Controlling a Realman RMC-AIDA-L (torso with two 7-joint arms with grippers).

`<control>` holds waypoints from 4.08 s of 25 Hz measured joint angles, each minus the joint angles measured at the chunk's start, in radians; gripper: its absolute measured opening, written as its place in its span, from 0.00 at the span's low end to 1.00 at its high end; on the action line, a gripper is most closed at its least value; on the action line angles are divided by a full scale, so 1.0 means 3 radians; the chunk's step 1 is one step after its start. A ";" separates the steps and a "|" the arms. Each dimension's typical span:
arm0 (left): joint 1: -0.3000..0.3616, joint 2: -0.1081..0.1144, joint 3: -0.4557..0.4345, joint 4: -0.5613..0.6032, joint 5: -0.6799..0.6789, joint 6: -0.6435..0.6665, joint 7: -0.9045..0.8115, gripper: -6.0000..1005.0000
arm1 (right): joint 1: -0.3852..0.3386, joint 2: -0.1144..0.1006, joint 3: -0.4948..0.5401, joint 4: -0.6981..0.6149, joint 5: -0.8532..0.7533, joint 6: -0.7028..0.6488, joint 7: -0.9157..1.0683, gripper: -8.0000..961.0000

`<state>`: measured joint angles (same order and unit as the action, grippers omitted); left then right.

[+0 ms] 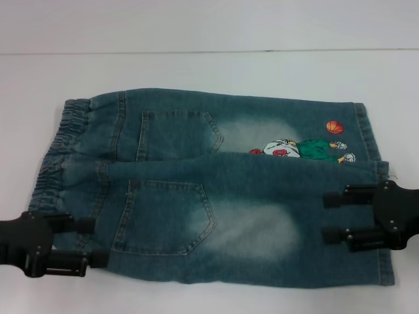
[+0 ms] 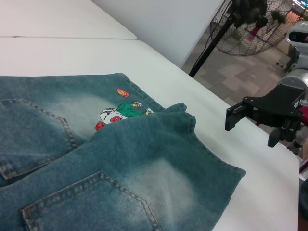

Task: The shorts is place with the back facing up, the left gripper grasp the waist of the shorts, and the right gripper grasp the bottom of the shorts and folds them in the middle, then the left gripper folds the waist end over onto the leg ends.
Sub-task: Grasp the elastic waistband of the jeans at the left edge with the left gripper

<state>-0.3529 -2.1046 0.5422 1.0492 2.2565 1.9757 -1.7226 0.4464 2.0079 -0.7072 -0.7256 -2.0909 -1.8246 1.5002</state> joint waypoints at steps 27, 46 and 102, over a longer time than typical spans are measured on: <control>-0.0525 0.0378 -0.0145 -0.0110 0.1034 -0.0208 -0.1252 0.88 | 0.0017 0.0000 -0.0005 0.0000 0.0000 0.0045 -0.0021 0.85; -0.1021 0.0597 -0.0138 -0.0633 0.1637 -0.0927 -0.2751 0.87 | 0.0035 0.0006 -0.0005 0.0000 0.0001 0.0078 -0.0031 0.85; -0.1144 0.0558 0.0079 -0.0993 0.1876 -0.1193 -0.2800 0.87 | 0.0051 0.0005 -0.0005 0.0022 -0.0007 0.0122 -0.0036 0.85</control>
<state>-0.6961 -1.9372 0.5659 0.7513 2.8192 1.6179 -2.5627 0.4617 2.0095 -0.7086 -0.7190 -2.0929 -1.7879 1.4894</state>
